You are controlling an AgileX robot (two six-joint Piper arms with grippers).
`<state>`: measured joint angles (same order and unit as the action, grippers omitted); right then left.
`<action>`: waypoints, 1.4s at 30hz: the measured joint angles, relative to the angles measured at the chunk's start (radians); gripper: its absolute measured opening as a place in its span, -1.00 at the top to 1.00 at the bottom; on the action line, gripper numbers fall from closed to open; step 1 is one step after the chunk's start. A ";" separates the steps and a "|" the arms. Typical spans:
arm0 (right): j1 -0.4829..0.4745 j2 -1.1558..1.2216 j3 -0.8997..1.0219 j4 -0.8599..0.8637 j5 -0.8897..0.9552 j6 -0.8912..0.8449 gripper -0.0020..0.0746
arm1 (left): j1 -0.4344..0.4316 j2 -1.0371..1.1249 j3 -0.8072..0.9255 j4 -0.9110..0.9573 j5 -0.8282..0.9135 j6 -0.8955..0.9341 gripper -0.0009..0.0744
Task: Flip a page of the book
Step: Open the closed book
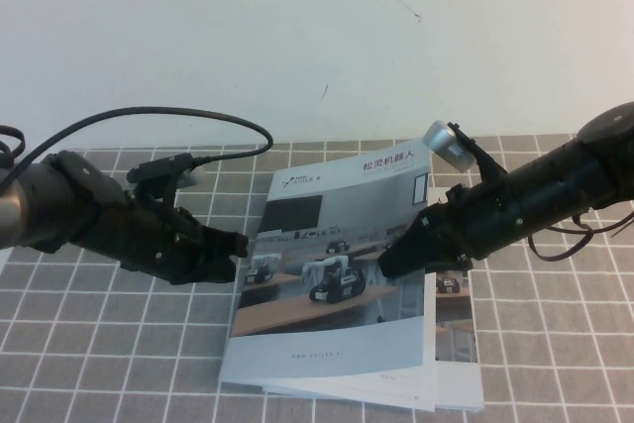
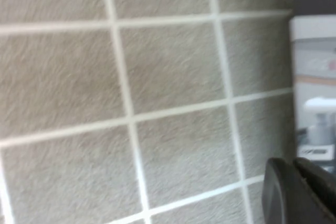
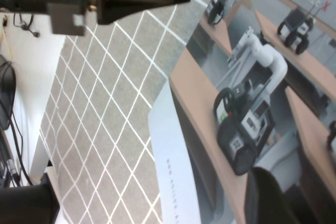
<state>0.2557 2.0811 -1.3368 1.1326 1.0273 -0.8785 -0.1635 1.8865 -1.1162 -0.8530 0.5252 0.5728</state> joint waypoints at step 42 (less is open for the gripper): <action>0.009 -0.078 0.000 0.147 0.080 -0.016 0.37 | -0.141 -0.350 0.002 0.026 0.165 0.027 0.93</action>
<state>0.2652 2.0029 -1.3368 1.2796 1.1069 -0.8943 -0.3049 1.5360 -1.1144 -0.8265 0.6899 0.5996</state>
